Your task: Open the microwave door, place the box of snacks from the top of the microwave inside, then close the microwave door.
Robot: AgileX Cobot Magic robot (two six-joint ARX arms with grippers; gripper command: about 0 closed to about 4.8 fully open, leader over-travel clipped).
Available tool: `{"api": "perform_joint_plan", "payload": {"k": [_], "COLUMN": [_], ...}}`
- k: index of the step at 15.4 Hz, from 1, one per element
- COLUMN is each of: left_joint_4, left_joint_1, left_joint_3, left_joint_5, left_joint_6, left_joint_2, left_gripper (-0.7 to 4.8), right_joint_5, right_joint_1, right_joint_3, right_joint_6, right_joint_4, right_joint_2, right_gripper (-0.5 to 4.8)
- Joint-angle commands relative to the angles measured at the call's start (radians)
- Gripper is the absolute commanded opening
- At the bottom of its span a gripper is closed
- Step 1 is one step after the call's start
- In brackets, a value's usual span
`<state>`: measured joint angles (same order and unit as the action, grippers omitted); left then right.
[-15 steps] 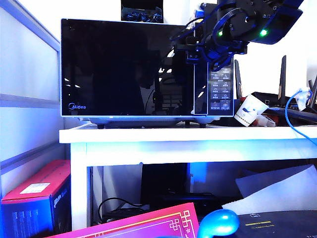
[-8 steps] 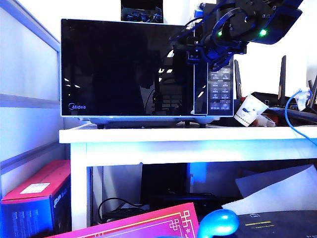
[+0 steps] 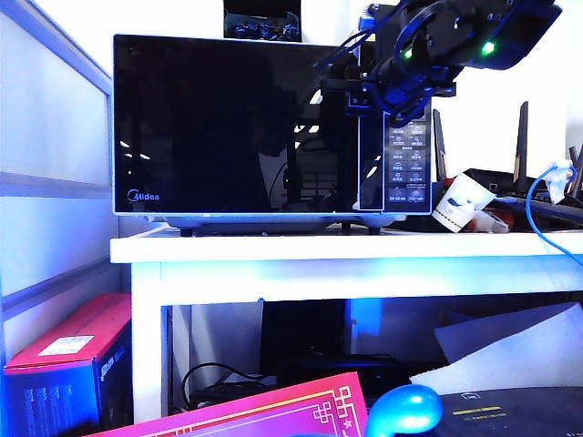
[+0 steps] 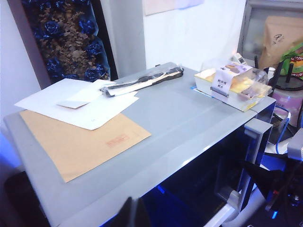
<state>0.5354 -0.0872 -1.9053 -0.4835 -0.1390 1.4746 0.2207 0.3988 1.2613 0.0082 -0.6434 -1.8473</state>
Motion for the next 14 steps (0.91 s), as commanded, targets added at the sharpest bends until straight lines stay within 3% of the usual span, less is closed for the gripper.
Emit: {"api": "perform_joint_plan", "payload": {"k": [1,7,8,10,14], "left_joint_4": [-0.014,-0.014,-0.015,-0.018,-0.018], "left_joint_1": [0.001,0.001,0.001,0.001,0.001], "left_joint_3": [-0.005,-0.005,-0.005,-0.005,-0.005], "left_joint_5": [0.001,0.002,0.002,0.002,0.002], "left_joint_6": [-0.003,-0.003,-0.003,-0.003,-0.003], "left_joint_2": [-0.003,-0.002,-0.002,-0.002,-0.002], "left_gripper": [-0.06,-0.06,-0.06,-0.06,-0.06], "right_joint_5": [0.016,0.011,0.004,-0.075,-0.089], "right_joint_1": [0.000,0.000,0.000,0.000,0.000], "right_joint_3": [0.003,0.003,0.003,0.003,0.003], "right_joint_6": [-0.020,-0.020,-0.020,-0.020,-0.039], "right_joint_4": [0.011,0.052,0.056,0.064,0.076], "right_joint_2": [0.050,0.080,0.082,0.082,0.105], "right_gripper": [1.35,1.36,1.64,4.29,4.29]}}
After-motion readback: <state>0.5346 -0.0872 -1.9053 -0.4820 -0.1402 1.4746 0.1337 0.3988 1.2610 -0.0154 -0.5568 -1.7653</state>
